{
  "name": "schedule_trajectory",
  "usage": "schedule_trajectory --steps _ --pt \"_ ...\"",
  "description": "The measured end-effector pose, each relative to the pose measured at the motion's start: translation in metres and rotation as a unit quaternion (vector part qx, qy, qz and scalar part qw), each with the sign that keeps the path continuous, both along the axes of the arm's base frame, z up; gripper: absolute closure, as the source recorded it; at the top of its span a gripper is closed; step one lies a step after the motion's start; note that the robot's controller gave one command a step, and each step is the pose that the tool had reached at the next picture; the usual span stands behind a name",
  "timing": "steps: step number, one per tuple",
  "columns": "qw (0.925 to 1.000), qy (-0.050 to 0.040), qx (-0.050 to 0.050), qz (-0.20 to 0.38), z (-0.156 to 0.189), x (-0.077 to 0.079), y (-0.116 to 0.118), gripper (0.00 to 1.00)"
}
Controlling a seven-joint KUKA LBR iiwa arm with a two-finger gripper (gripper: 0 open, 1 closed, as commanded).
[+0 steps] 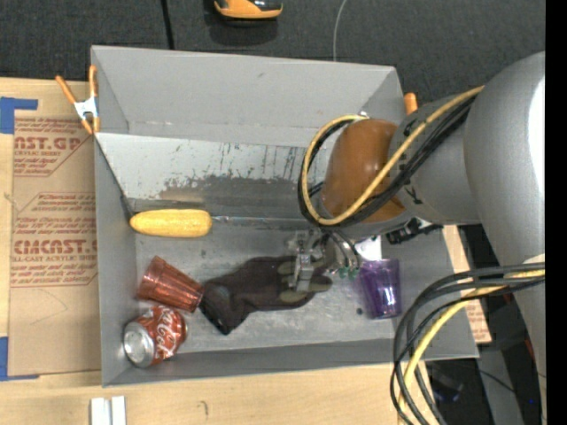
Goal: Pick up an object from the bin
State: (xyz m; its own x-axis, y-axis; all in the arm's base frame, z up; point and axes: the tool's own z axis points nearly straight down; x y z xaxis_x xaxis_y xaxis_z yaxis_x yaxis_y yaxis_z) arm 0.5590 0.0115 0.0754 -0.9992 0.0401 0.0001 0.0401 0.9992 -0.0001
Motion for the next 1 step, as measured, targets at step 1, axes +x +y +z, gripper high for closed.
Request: schedule_trajectory --steps 1 --pt "1.0 0.0019 0.0 0.0 0.0173 -0.0012 -0.0001 1.0"
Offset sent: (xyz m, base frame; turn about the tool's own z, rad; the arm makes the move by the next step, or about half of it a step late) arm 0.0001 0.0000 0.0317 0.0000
